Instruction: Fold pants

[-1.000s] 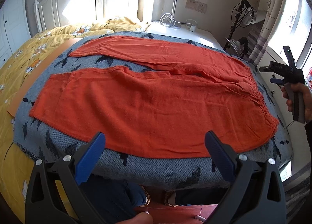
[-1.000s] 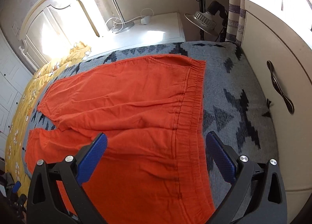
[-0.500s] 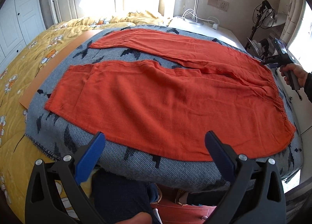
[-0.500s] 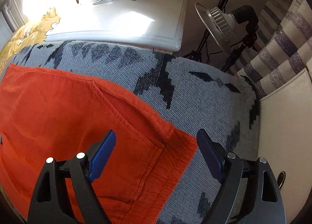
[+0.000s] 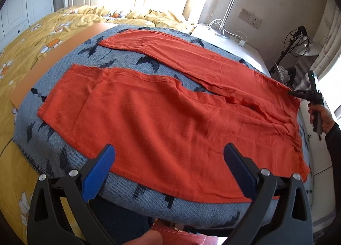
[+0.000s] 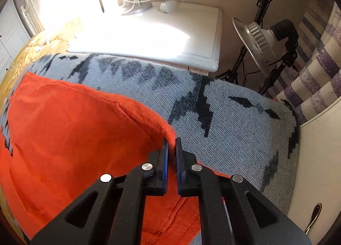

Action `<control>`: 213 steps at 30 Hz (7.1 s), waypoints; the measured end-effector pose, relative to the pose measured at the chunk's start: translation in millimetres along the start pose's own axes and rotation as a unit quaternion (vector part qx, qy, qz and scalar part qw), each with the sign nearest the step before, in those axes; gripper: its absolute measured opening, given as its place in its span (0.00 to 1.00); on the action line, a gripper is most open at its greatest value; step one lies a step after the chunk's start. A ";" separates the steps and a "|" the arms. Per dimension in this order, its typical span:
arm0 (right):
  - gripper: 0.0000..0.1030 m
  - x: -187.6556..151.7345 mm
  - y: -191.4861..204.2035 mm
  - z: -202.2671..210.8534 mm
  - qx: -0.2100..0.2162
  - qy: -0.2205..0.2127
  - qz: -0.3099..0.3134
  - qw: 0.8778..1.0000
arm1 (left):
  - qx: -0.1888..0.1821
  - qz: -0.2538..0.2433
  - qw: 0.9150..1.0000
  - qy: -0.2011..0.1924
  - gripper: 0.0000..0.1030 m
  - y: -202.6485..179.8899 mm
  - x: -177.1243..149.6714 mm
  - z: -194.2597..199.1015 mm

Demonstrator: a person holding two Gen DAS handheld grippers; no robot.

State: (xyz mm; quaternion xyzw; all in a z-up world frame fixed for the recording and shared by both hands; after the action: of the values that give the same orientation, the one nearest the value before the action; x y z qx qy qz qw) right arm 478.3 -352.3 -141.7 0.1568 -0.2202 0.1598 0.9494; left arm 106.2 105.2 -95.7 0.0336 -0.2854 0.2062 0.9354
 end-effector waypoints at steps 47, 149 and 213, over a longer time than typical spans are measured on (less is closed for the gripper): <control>0.06 -215.0 169.7 199.8 0.180 -0.157 -0.033 0.971 | -0.258 0.315 0.900 0.157 0.13 27.8 154.9 -224.9; 0.10 -304.1 66.4 117.3 -0.005 -0.080 -0.224 0.971 | -0.017 0.151 0.987 0.053 0.45 104.3 59.4 -101.1; 0.09 -274.0 114.2 171.2 -0.011 -0.155 -0.127 0.980 | -0.196 0.357 0.912 0.043 0.01 212.1 144.4 -134.6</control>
State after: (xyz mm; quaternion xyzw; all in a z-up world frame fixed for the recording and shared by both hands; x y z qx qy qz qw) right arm 139.3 -376.8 -97.8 0.1964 -0.3445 0.0092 0.9180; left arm 198.9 376.0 -140.6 -0.2630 -0.2726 0.4677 0.7986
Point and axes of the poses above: each gripper's, at about its wrist camera, not at the fingertips, and z roughly against the way its jaws point, y to its left, x to its top, the point moved 4 cm from there along -z, roughly the way its jaws point, and after that the axes turned 13 degrees about x, right-handed, at the moved point
